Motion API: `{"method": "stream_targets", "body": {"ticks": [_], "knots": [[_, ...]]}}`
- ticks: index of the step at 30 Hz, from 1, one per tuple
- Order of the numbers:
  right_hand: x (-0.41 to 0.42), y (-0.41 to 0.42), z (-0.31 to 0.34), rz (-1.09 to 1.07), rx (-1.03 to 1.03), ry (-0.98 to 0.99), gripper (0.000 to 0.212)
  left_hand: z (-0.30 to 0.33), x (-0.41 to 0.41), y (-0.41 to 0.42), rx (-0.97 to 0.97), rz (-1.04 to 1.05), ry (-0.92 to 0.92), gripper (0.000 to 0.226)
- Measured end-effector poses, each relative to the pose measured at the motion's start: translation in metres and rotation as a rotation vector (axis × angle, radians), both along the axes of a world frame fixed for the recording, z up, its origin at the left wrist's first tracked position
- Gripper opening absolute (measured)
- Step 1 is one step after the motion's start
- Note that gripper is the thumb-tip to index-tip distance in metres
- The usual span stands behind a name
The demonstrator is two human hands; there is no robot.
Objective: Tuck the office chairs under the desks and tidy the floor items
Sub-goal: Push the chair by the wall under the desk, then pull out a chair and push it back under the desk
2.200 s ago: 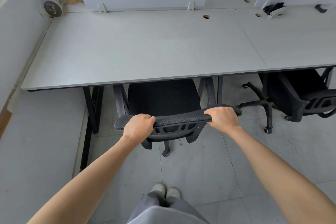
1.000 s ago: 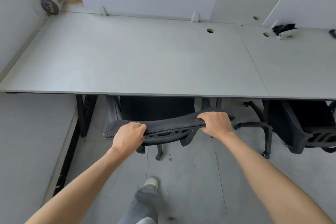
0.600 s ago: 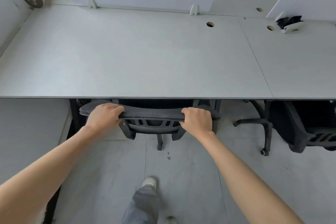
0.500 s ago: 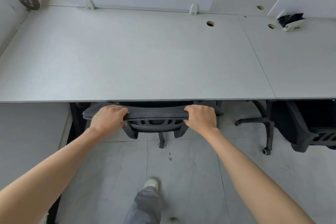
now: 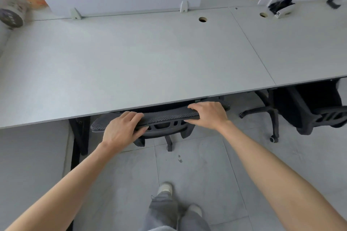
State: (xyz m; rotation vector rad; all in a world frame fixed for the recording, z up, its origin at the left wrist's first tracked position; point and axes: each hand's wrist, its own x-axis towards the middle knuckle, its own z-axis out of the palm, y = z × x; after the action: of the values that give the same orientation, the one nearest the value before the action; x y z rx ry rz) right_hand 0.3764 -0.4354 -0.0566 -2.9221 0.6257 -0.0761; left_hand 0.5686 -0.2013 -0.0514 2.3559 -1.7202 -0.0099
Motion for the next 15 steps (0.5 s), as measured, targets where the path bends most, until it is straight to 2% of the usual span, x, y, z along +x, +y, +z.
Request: {"method": "stream_targets", "body": {"ticks": [2,4,6,9,12,15], "knots": [[-0.005,0.006,0.008,0.052,0.028,-0.011,0.053,0.004,-0.004,0.003,-0.006,-0.029,0.034,0.044],[-0.018,0.020,0.008,0.066,0.085,-0.146,0.048,0.006,-0.011,0.008,-0.076,0.017,0.104,0.037],[-0.037,0.039,0.008,-0.082,0.287,-0.338,0.039,0.010,-0.028,0.013,-0.168,0.090,0.277,0.023],[-0.082,0.067,0.008,-0.383,0.705,-0.543,0.033,0.023,-0.074,0.019,-0.306,0.232,0.571,0.025],[-0.137,0.087,-0.003,-0.614,0.955,-0.631,0.028,0.018,-0.125,0.014,-0.239,0.246,0.858,0.024],[-0.196,0.116,-0.020,-0.837,1.061,-0.695,0.026,-0.009,-0.176,0.003,-0.071,0.219,1.114,0.021]]}}
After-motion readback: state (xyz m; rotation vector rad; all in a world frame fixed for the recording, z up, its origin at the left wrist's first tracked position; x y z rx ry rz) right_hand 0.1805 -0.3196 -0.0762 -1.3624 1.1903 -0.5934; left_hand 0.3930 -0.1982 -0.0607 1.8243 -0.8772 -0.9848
